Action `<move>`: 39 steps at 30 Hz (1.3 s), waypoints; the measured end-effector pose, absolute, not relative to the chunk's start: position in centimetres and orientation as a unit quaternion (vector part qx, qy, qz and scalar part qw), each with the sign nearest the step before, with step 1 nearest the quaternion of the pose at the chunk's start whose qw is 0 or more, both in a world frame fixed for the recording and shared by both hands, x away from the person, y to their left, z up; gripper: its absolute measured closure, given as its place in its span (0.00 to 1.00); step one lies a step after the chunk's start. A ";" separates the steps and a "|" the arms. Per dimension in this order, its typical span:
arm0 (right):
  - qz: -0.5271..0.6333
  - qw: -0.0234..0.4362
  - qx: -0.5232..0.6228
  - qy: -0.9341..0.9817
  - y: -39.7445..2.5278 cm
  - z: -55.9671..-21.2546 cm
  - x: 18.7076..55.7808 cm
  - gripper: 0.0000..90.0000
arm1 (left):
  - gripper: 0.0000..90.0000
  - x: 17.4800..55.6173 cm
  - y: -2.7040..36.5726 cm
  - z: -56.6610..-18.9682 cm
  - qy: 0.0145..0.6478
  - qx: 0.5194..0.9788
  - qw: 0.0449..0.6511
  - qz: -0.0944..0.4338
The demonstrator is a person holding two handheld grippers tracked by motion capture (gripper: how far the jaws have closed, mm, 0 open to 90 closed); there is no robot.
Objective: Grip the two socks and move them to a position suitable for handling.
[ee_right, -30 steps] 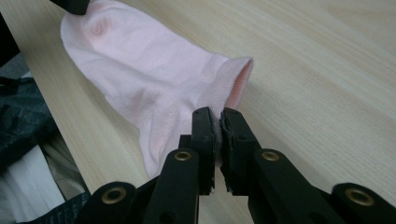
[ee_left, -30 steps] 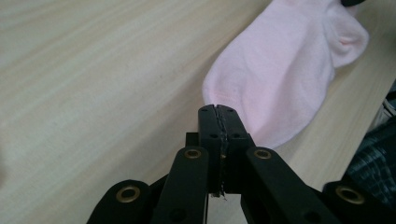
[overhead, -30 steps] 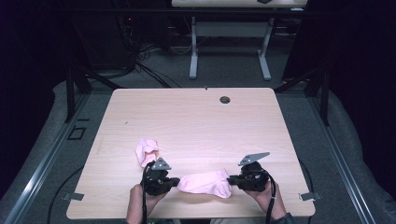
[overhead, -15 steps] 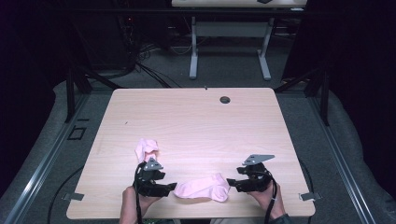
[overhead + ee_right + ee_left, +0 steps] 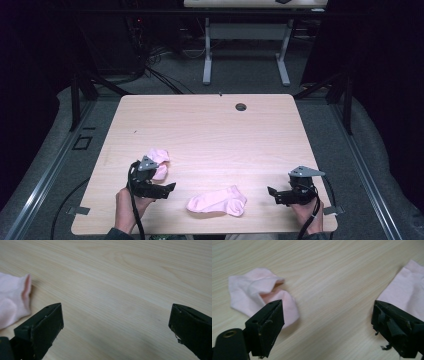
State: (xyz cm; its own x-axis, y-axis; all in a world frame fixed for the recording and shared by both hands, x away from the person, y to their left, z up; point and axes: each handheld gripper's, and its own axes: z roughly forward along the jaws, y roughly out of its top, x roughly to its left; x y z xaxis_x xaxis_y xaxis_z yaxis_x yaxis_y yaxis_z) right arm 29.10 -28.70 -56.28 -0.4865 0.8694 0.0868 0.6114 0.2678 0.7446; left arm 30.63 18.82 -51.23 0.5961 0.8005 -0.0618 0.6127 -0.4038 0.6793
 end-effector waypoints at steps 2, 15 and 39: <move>0.365 0.183 0.482 0.775 -29.3 -56.7 29.1 0.00 | 0.09 30.9 19.4 -51.1 0.433 0.823 0.337 0.146; 0.345 0.200 0.490 0.775 -30.4 -58.5 29.6 0.00 | 0.00 32.0 21.4 -50.8 0.451 0.814 0.327 0.165; 0.336 0.208 0.496 0.773 -30.2 -58.7 29.7 0.00 | 0.00 34.2 22.2 -50.1 0.460 0.805 0.324 0.187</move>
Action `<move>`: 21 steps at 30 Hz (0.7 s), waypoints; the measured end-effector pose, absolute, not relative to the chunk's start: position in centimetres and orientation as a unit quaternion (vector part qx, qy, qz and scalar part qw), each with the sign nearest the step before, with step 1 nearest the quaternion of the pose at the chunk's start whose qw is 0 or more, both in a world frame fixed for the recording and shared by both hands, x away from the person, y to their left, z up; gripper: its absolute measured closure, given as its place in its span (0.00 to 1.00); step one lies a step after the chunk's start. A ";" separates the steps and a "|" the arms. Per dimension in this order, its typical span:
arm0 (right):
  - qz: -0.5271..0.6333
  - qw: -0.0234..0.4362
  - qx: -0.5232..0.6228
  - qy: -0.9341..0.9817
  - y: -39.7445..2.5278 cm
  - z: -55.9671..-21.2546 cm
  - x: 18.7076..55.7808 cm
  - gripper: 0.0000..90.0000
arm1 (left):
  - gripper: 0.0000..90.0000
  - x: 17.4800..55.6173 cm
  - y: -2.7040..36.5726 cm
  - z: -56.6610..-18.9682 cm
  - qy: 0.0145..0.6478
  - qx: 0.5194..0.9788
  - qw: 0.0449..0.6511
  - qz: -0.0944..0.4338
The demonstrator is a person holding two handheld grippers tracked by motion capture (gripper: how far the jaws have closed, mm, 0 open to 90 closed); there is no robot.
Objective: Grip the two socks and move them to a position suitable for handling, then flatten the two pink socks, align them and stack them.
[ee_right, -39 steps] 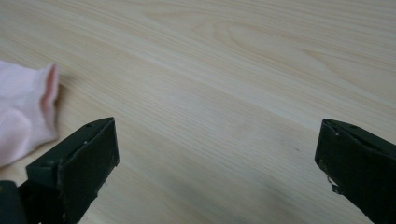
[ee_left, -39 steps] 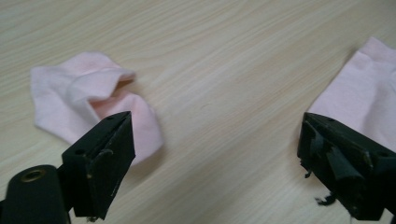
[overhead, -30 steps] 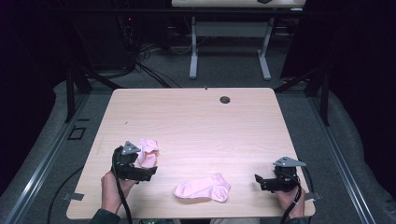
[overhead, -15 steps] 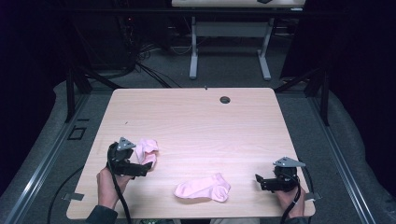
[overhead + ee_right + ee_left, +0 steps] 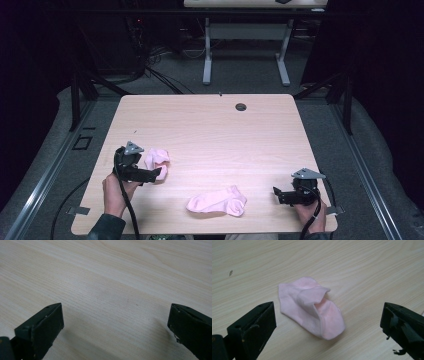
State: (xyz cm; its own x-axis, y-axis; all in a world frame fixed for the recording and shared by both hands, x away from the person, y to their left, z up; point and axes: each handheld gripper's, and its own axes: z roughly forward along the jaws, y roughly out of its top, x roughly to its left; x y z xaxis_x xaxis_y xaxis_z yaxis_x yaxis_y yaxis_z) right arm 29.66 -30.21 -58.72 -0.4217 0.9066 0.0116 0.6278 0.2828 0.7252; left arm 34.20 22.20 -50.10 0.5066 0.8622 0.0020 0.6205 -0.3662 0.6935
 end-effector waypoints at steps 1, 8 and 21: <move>0.335 0.207 0.497 0.774 -30.2 -58.7 29.7 0.00 | 0.00 34.4 22.2 -50.1 0.459 0.808 0.319 0.185; 0.332 0.207 0.497 0.774 -30.2 -58.7 29.7 0.01 | 0.04 37.1 22.0 -51.8 0.471 0.812 0.301 0.169; 0.332 0.208 0.497 0.774 -30.1 -58.7 29.7 0.02 | 0.24 40.0 21.0 -55.0 0.489 0.821 0.269 0.122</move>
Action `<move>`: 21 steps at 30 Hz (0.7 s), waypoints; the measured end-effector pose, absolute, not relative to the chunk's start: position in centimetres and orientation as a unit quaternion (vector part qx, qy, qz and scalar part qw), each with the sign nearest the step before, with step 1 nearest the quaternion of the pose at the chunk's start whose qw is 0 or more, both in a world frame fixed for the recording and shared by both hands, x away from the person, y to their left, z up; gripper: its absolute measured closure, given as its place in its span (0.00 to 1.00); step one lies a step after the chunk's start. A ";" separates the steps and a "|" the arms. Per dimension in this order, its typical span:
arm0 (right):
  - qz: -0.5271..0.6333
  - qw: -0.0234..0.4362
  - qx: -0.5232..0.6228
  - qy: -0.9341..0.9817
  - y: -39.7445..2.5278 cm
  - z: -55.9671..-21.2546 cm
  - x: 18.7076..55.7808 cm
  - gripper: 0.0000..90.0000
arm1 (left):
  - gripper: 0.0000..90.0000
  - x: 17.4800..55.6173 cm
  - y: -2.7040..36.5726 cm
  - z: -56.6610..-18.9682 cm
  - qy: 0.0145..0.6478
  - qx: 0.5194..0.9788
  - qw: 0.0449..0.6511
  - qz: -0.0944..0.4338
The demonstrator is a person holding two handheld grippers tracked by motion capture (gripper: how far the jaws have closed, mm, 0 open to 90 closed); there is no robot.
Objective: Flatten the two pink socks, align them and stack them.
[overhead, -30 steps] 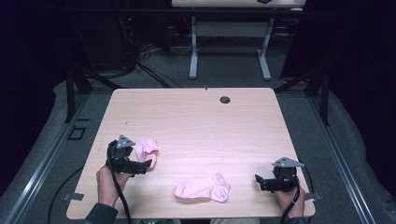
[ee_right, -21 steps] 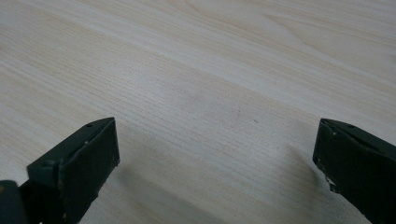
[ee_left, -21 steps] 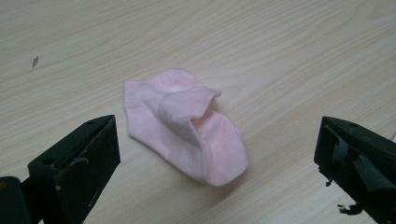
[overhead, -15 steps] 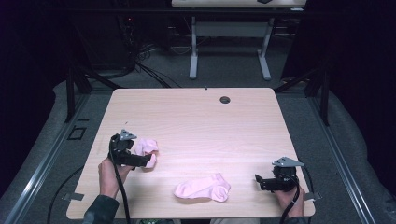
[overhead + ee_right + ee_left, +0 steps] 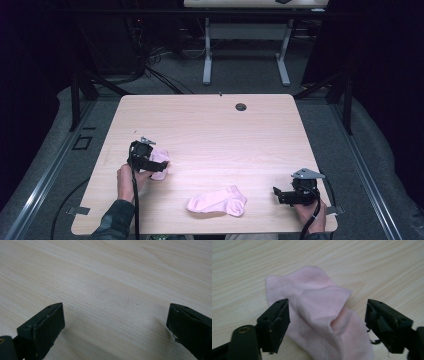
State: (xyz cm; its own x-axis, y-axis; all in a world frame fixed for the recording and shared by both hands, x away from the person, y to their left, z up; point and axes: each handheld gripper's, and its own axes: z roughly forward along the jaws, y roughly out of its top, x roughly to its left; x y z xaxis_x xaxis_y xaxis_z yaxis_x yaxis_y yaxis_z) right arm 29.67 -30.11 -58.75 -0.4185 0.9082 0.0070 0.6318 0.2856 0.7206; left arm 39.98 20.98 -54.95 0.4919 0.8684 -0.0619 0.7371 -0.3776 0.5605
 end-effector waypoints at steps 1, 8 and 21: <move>0.330 0.208 0.497 0.775 -30.1 -58.8 29.7 0.02 | 0.26 40.0 21.0 -55.1 0.489 0.823 0.263 0.119; 0.330 0.208 0.496 0.775 -30.1 -58.8 29.7 0.03 | 0.48 40.0 21.2 -56.0 0.496 0.823 0.252 0.115; 0.331 0.208 0.495 0.776 -30.1 -58.8 29.7 0.05 | 0.91 39.6 22.2 -56.2 0.501 0.811 0.274 0.127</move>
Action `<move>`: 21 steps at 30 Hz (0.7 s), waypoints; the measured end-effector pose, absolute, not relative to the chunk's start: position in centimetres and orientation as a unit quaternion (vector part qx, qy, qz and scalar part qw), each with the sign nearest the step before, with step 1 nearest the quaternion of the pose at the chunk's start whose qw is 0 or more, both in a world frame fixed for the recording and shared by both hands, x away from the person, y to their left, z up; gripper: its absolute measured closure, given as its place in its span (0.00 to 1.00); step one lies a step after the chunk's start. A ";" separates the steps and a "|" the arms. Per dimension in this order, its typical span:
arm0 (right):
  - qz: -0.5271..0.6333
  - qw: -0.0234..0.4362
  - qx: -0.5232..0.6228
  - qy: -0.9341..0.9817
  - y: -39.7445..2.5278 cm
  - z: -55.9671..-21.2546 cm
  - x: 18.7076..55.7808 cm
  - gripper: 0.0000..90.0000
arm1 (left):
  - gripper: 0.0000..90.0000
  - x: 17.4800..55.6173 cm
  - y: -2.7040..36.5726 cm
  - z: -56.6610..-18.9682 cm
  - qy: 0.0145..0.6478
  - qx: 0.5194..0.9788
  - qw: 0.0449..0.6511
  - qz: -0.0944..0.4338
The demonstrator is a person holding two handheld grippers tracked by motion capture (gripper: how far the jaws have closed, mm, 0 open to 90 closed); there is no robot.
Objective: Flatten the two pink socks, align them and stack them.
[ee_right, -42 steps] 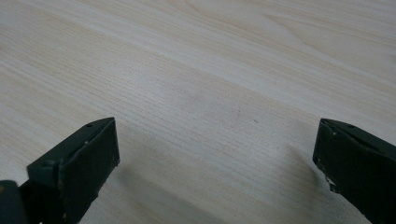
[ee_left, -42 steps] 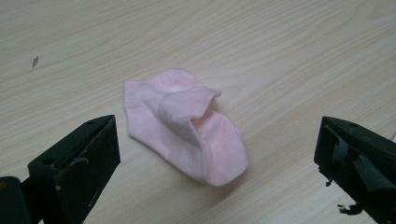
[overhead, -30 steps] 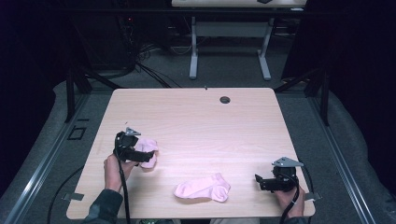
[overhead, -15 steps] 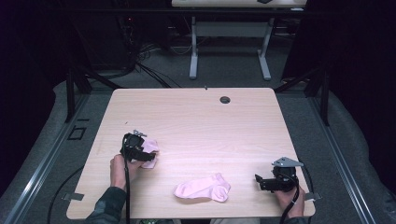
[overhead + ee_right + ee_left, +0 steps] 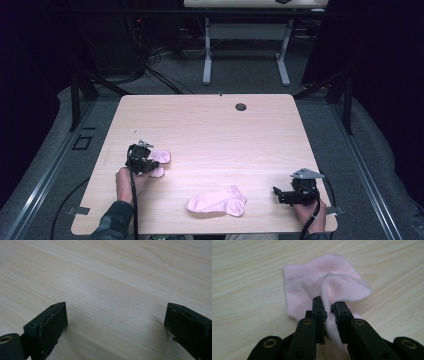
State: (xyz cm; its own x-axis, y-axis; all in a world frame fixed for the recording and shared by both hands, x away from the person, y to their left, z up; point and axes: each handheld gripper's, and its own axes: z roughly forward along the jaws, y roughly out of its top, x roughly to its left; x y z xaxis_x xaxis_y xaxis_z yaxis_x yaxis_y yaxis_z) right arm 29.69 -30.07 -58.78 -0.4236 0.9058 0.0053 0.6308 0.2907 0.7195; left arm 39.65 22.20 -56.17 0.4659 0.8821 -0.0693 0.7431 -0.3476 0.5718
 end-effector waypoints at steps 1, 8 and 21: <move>0.330 0.208 0.496 0.776 -30.1 -58.8 29.7 0.05 | 0.91 39.6 22.3 -56.0 0.501 0.809 0.280 0.127; 0.331 0.208 0.494 0.776 -30.1 -58.8 29.7 0.05 | 0.91 38.2 21.3 -53.5 0.474 0.807 0.319 0.150; 0.328 0.205 0.497 0.777 -30.0 -58.8 29.8 0.05 | 0.91 37.3 14.1 -50.0 0.388 0.834 0.373 0.123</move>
State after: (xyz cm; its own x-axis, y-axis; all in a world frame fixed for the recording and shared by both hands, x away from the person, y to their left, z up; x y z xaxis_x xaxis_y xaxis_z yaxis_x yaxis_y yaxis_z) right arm 29.83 -30.03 -58.84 -0.4222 0.9065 0.0071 0.6374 0.2913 0.7133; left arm 37.31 14.13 -49.99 0.6682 0.7393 -0.0834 0.5553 -0.4210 0.7172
